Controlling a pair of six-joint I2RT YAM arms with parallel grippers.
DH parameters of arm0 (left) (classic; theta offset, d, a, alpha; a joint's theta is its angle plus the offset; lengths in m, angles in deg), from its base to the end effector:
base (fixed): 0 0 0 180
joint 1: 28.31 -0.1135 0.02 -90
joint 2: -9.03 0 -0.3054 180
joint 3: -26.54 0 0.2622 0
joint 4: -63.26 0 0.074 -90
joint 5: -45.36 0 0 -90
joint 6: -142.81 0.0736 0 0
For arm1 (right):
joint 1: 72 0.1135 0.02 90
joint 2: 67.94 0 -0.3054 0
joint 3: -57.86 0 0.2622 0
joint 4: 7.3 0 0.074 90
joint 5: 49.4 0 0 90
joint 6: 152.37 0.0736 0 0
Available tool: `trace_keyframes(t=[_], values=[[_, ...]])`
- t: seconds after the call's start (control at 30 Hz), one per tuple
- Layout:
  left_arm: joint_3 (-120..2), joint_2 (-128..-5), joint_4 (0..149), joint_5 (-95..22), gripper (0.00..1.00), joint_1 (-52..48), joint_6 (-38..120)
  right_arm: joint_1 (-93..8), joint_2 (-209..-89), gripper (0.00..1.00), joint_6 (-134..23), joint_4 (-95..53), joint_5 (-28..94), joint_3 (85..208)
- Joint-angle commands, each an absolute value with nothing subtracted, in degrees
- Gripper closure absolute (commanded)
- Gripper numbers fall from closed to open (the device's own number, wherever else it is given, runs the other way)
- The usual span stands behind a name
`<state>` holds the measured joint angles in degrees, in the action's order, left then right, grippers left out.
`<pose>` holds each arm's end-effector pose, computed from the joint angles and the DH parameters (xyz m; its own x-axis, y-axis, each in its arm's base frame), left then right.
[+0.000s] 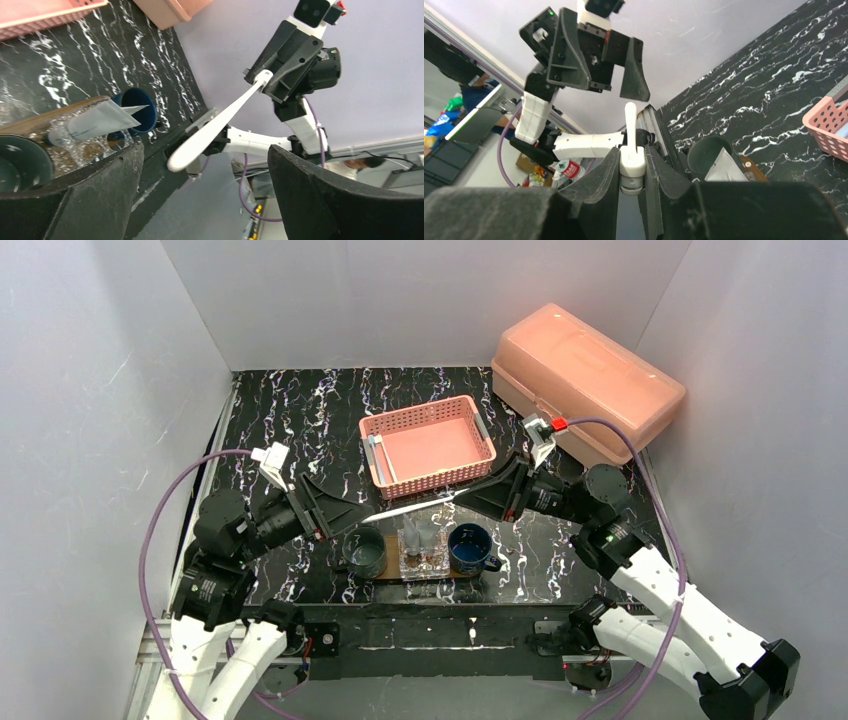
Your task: Prepare toiletry sets of a toothbrush and toothpaste on the tray
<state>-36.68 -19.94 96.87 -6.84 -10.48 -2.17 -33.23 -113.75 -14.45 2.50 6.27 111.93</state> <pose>0.0830 -0.0741 0.4105 -0.6698 -0.4643 -0.5794 0.4824 0.3212 -0.8150 0.1258 0.1543 0.4119 -0.5321 0.3588 -0.7669 -0.8061 0.0624 0.5885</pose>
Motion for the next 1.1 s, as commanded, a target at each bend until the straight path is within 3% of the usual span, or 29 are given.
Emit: trace_keyframes(t=[0.0, 0.47, 0.73, 1.07], values=[[-40.58, -19.80, 107.19, -11.70, 0.06, -10.46, 7.28, -32.85, -112.98, 0.99, -22.16, -10.06, 3.33, 117.45], [-41.00, -19.80, 114.93, -16.49, 0.05, -10.51, 14.41, -32.75, -116.58, 0.99, -40.85, -44.78, 6.65, 136.24], [-39.81, -19.97, 117.55, -19.13, 0.04, -10.47, 17.49, -30.68, -120.50, 0.99, -43.43, -48.41, 9.33, 139.62], [-37.45, -20.47, 118.82, -20.38, 0.04, -10.51, 19.95, -14.60, -126.37, 0.99, -46.81, -52.45, 23.57, 145.61]])
